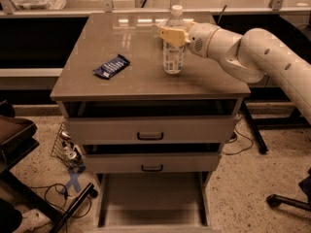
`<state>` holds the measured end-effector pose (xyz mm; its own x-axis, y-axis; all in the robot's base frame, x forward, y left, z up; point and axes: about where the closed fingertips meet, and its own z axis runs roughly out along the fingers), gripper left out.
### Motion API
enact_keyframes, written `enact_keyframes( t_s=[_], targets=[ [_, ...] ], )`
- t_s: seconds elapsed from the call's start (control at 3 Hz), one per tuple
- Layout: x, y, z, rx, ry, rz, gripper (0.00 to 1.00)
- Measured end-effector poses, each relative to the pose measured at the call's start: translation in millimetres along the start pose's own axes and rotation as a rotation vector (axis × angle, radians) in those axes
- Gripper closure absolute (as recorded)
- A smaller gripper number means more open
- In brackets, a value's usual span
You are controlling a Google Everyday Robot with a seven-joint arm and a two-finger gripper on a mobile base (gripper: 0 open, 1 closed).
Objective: Pick blue plastic bottle from bottom drawer and place on counter
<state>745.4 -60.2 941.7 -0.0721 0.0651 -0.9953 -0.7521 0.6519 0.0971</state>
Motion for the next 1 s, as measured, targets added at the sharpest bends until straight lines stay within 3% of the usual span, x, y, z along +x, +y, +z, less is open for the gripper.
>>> enact_keyframes(
  t_s=[0.33,0.67,1.0],
  targets=[
    [-0.1,1.9,2.0,-0.004,0.000,0.000,0.11],
    [-0.1,3.7,3.8,-0.007,0.000,0.000,0.00],
    [-0.1,3.7,3.8,-0.008,0.000,0.000,0.00]
  ],
)
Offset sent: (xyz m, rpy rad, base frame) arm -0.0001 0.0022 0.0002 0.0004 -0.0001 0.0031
